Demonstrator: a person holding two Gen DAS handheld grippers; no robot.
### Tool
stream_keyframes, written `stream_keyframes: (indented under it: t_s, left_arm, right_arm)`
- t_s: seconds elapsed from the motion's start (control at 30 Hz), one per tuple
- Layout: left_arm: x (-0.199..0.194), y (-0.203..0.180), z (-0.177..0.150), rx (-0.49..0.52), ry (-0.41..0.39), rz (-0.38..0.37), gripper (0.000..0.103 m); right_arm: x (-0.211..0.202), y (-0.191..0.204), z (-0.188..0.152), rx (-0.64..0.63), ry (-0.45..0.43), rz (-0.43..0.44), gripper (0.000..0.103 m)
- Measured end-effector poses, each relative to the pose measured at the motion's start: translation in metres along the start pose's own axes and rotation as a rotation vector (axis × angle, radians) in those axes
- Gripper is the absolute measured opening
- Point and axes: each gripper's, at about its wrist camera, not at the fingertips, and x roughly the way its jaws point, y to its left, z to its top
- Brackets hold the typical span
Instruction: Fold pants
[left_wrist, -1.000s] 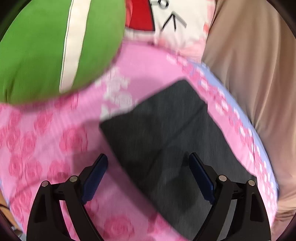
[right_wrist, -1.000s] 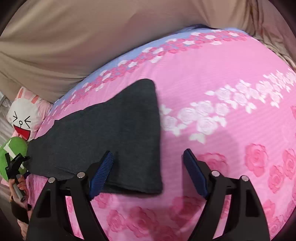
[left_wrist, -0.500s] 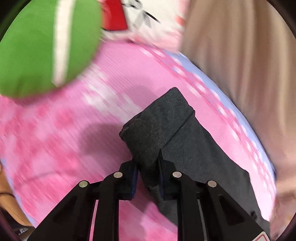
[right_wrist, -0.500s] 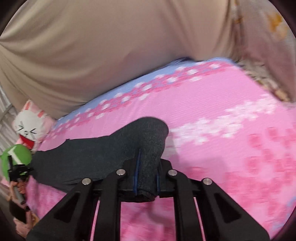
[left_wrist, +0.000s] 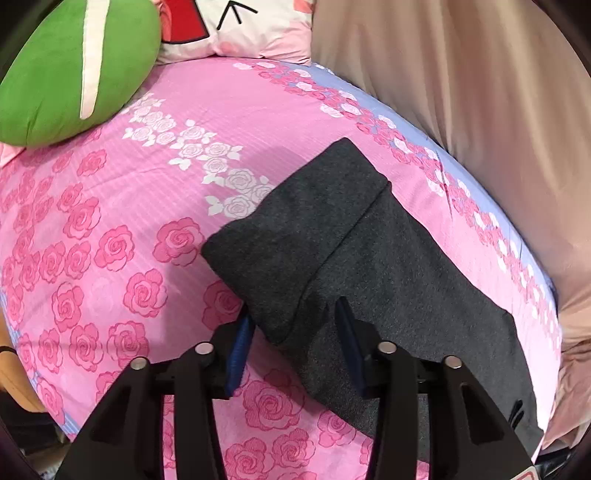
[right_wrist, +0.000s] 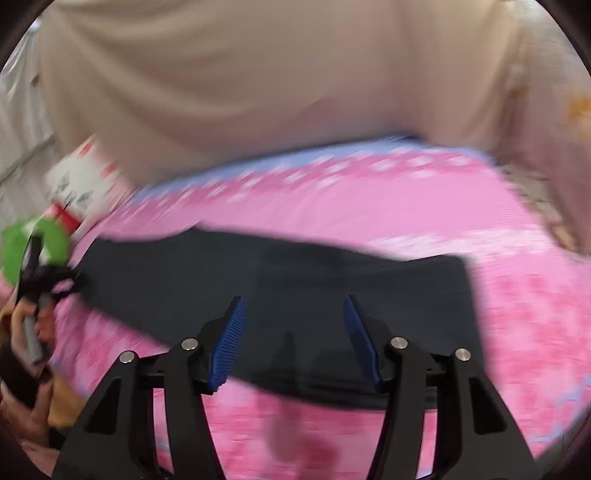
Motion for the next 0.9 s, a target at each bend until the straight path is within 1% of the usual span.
stream_keyframes:
  t_s: [0.03, 0.07, 0.1, 0.13, 0.17, 0.2, 0.23, 0.27, 0.3, 0.37, 0.4, 0.47, 0.5, 0.53, 0.6, 0.63, 0.67, 0.7, 0.73, 0.77, 0.8, 0.83, 0.87, 0.9]
  left_arm:
    - [-0.001, 0.001, 0.000, 0.002, 0.002, -0.001, 0.043]
    - [-0.004, 0.003, 0.000, 0.004, 0.001, -0.008, 0.044]
    - [-0.007, 0.004, 0.000, 0.009, -0.002, -0.014, 0.045]
    - [-0.012, 0.006, 0.000, 0.023, -0.006, -0.018, 0.048]
    - [-0.016, 0.008, 0.000, 0.035, -0.011, -0.018, 0.050]
    - [-0.020, 0.009, 0.000, 0.047, -0.018, -0.023, 0.053]
    - [-0.024, 0.011, 0.001, 0.062, -0.026, -0.028, 0.057]
    - [-0.026, 0.013, 0.001, 0.071, -0.032, -0.029, 0.058]
    - [-0.028, 0.014, 0.001, 0.079, -0.037, -0.033, 0.058]
    - [-0.029, 0.017, 0.003, 0.086, -0.037, -0.052, 0.058]
    - [-0.029, 0.018, 0.003, 0.087, -0.035, -0.060, 0.058]
    - [-0.027, 0.017, 0.005, 0.084, -0.033, -0.075, 0.062]
    - [-0.025, 0.017, 0.005, 0.079, -0.032, -0.078, 0.065]
    - [-0.022, 0.017, 0.005, 0.070, -0.030, -0.084, 0.067]
    - [-0.014, 0.018, 0.006, 0.045, -0.005, -0.094, 0.067]
    - [-0.012, 0.020, 0.007, 0.032, 0.006, -0.105, 0.067]
    - [-0.010, 0.023, 0.008, 0.019, 0.017, -0.114, 0.067]
    - [-0.009, 0.026, 0.009, 0.005, 0.024, -0.113, 0.067]
    - [-0.009, 0.029, 0.010, -0.007, 0.016, -0.107, 0.069]
    - [-0.008, 0.030, 0.013, -0.012, 0.008, -0.091, 0.071]
    - [-0.006, 0.030, 0.014, -0.012, 0.004, -0.076, 0.073]
    - [0.000, 0.029, 0.018, -0.008, 0.004, -0.058, 0.073]
    - [0.005, 0.027, 0.020, -0.012, 0.009, -0.049, 0.073]
    - [0.015, 0.024, 0.023, -0.018, 0.018, -0.050, 0.072]
  right_arm:
    - [0.018, 0.013, -0.002, -0.009, 0.043, 0.047, 0.053]
    - [0.035, 0.024, -0.005, -0.019, 0.082, 0.069, 0.053]
    - [0.049, 0.034, -0.007, -0.038, 0.112, 0.058, 0.053]
    - [0.063, 0.041, -0.009, -0.058, 0.134, 0.013, 0.053]
    - [0.074, 0.043, -0.010, -0.071, 0.149, -0.049, 0.049]
    - [0.080, 0.042, -0.010, -0.073, 0.161, -0.085, 0.039]
    - [0.085, 0.040, -0.011, -0.075, 0.166, -0.103, 0.034]
    - [0.086, 0.039, -0.010, -0.084, 0.158, -0.119, 0.020]
    - [0.087, 0.039, -0.008, -0.087, 0.164, -0.136, 0.012]
    - [0.082, 0.035, 0.005, -0.043, 0.141, -0.117, 0.011]
    - [0.077, 0.033, 0.013, -0.016, 0.112, -0.095, 0.011]
    - [0.066, 0.041, 0.033, 0.007, 0.058, -0.044, 0.011]
    - [0.062, 0.045, 0.037, 0.008, 0.039, -0.017, 0.012]
    - [0.071, 0.057, 0.042, -0.007, 0.046, 0.030, 0.013]
    - [0.097, 0.076, 0.038, -0.055, 0.101, 0.084, 0.026]
    - [0.115, 0.086, 0.030, -0.081, 0.162, 0.112, 0.025]
    - [0.127, 0.092, 0.022, -0.092, 0.201, 0.108, 0.027]
    - [0.127, 0.094, 0.017, -0.094, 0.198, 0.095, 0.027]
    - [0.120, 0.096, 0.015, -0.102, 0.175, 0.080, 0.027]
    - [0.110, 0.095, 0.016, -0.103, 0.153, 0.072, 0.029]
    - [0.098, 0.094, 0.017, -0.095, 0.126, 0.067, 0.041]
    - [0.080, 0.087, 0.020, -0.078, 0.083, 0.059, 0.047]
    - [0.070, 0.083, 0.021, -0.069, 0.059, 0.049, 0.058]
    - [0.058, 0.077, 0.023, -0.059, 0.032, 0.032, 0.066]
